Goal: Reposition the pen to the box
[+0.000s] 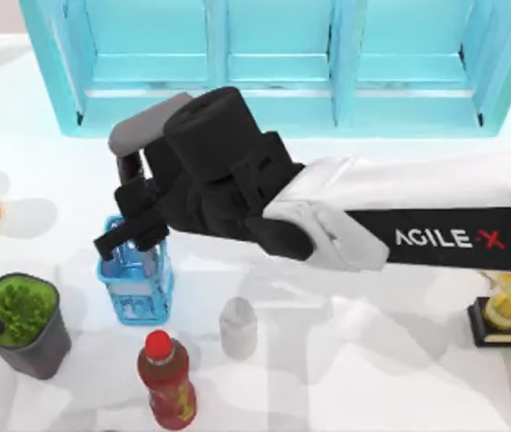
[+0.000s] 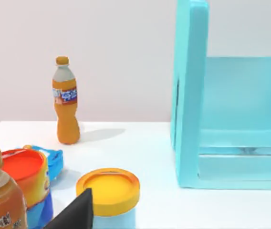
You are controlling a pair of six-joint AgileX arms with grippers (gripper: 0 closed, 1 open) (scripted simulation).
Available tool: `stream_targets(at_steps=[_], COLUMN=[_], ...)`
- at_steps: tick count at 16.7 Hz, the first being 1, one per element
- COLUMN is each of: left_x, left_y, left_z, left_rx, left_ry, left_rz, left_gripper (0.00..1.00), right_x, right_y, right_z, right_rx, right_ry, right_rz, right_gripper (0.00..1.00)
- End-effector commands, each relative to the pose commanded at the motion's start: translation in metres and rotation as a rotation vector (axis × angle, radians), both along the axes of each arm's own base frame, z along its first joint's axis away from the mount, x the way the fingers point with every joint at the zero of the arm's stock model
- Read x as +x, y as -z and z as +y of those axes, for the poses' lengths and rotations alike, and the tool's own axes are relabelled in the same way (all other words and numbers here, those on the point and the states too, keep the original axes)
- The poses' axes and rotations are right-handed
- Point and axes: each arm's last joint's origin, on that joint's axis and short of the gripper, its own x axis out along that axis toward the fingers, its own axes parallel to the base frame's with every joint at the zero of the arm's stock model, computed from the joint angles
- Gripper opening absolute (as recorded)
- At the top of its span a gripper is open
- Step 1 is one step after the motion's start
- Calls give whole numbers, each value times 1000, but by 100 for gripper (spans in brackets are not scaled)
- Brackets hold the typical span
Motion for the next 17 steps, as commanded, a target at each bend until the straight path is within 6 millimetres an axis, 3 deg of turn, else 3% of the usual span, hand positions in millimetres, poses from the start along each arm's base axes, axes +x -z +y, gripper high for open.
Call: stream_targets(at_steps=[4, 8, 11, 17], left_x=[0, 0, 0, 0], left_y=[0, 0, 0, 0], left_z=[0, 0, 0, 0], left_rx=[0, 0, 0, 0], left_ry=[0, 0, 0, 0], left_rz=[0, 0, 0, 0], left_gripper=[100, 100, 100, 100], right_x=[1, -5, -10, -10], right_y=[-55, -92, -103, -104], right_z=[-44, -91, -113, -114], right_rx=[22, 17, 8, 7], right_ry=[-15, -10, 8, 8], right_rz=[-16, -18, -15, -15], right_gripper=[0, 0, 0, 0])
